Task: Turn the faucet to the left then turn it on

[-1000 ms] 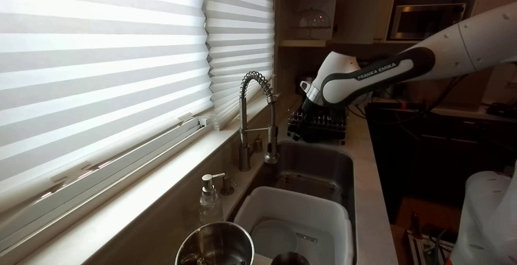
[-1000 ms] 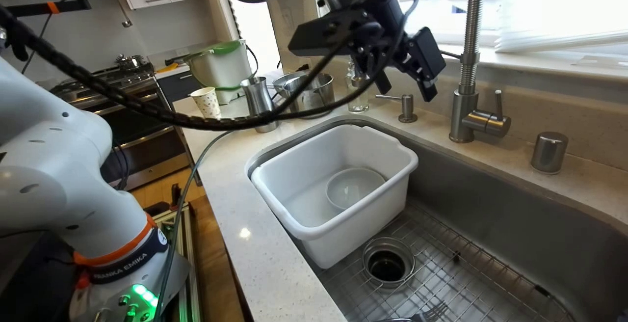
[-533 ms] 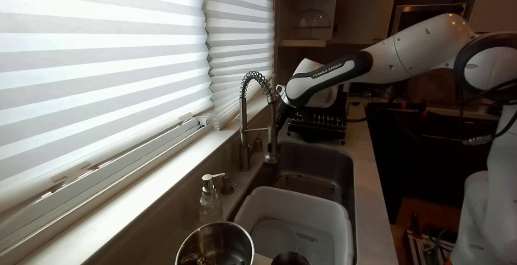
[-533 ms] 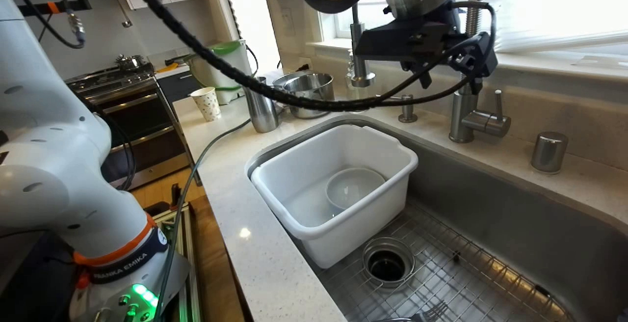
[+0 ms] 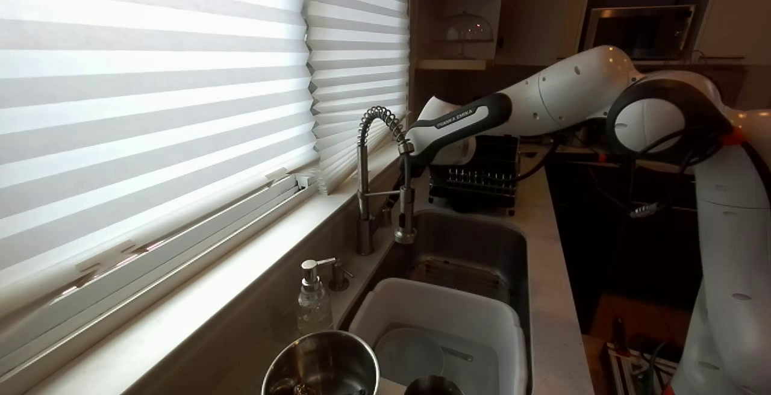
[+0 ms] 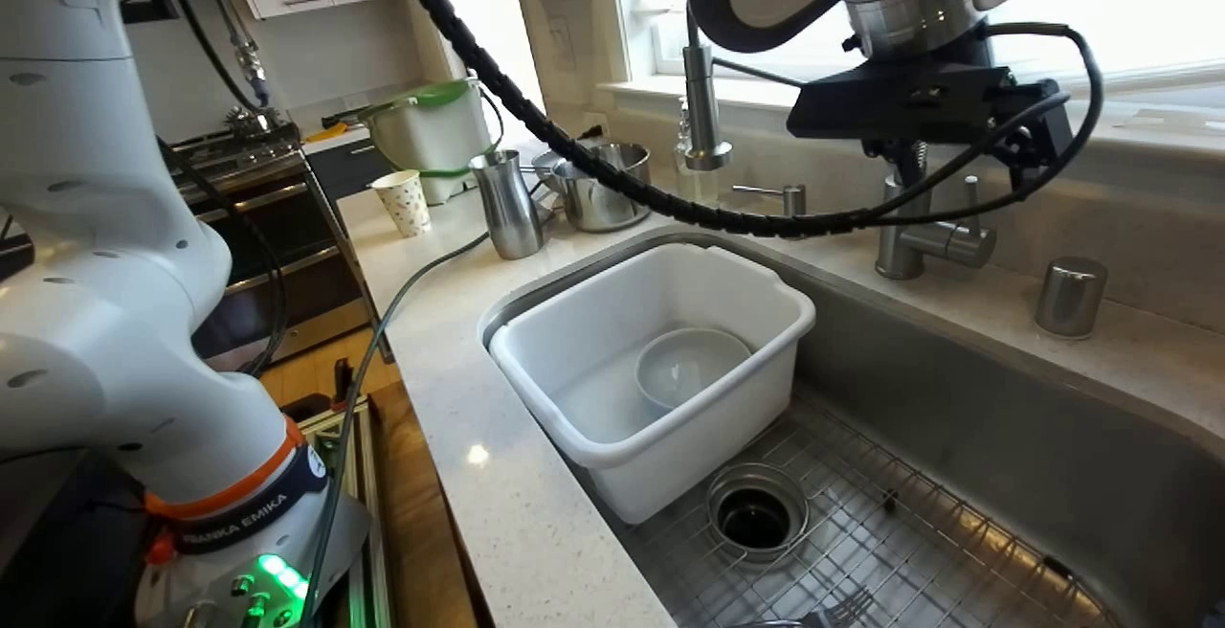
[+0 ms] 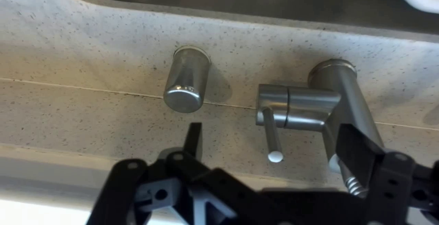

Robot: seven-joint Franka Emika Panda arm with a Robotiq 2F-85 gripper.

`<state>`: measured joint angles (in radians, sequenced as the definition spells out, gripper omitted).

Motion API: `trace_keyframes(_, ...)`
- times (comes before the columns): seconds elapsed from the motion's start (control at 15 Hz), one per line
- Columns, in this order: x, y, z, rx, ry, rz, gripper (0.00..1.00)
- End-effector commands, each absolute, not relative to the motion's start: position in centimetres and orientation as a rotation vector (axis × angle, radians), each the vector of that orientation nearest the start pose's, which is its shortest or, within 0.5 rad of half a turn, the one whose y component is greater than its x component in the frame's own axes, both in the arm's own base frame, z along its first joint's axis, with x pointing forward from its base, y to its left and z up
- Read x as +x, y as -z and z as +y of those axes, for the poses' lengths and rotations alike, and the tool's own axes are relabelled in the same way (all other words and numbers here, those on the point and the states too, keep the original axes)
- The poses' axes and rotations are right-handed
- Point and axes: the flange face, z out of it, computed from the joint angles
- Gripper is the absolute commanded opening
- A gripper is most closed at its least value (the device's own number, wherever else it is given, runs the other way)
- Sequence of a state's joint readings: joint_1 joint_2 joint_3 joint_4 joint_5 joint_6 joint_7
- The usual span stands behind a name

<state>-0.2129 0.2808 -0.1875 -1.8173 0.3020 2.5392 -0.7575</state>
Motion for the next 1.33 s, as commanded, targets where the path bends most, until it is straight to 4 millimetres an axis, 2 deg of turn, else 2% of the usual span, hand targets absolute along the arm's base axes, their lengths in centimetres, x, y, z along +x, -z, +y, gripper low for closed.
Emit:
trace_keyframes(0.0,63.0,-42.9,-26.9,-3.16,0.783,-0.272,1.0)
trace_keyframes(0.8,64.4,-41.7,-30.0,-3.189,0.812,-0.255,1.0)
trace_keyframes(1.0,64.4,-41.7,-30.7,-3.195,0.816,-0.241,1.0)
trace_keyframes(1.27,64.0,-42.6,-30.6,-3.181,0.796,-0.195,1.0)
